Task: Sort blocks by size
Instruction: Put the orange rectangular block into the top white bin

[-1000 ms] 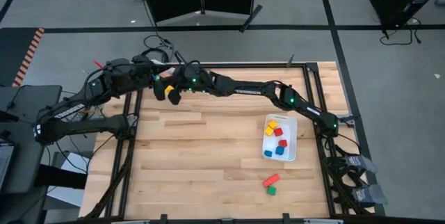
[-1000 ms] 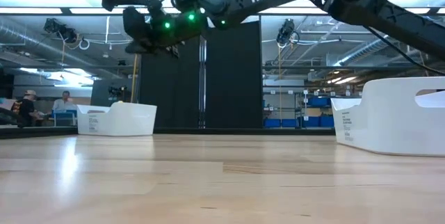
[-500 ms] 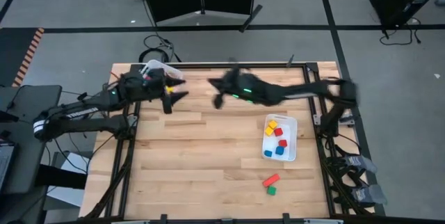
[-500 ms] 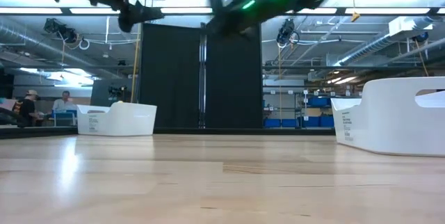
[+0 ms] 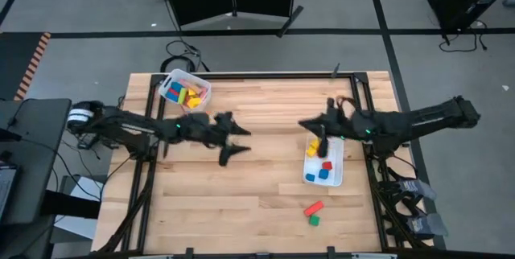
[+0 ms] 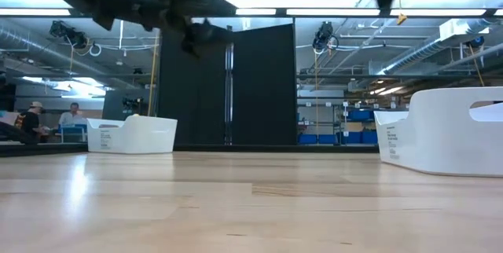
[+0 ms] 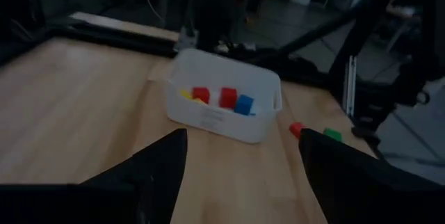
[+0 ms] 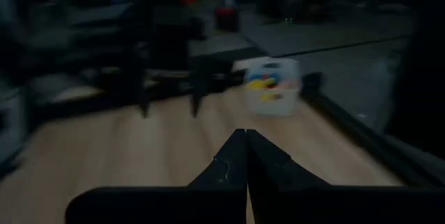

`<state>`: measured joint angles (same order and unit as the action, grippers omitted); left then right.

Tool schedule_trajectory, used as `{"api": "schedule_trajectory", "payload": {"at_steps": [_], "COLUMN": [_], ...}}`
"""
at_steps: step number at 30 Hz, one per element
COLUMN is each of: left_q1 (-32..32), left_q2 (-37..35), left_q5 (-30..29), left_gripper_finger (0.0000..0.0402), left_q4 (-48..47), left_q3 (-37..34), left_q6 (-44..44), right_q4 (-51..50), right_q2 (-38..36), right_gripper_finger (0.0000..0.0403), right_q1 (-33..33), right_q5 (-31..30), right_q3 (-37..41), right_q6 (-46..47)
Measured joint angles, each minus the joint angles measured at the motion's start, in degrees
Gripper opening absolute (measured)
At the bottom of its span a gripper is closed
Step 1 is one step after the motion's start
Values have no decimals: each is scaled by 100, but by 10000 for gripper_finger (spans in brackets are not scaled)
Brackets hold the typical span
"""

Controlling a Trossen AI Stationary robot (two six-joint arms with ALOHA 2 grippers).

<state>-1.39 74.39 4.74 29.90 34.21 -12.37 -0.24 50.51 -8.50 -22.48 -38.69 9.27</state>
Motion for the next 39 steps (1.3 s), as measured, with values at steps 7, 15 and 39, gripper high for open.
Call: {"api": "schedule_trajectory", "payload": {"at_steps": [7,15,39], "left_q1": [981,1866,3038], "left_q2": [1559,3309,6973], "left_q5": [-874,-1794,-3824], "left_gripper_finger": [284,284,284], "left_q4": [30,-30,-1058], "left_q3": [1141,2716,6800], "left_q6": [156,166,-50], "right_q4": [-750,-762,-989], "right_q2": [-437,-603,-1120], "right_gripper_finger": [9,9,9], "right_q1": [-916,-1766,-3690], "right_q5": [-211,-314,-1264], "right_q3": [49,45,41], "right_q6": [167,10,5]}}
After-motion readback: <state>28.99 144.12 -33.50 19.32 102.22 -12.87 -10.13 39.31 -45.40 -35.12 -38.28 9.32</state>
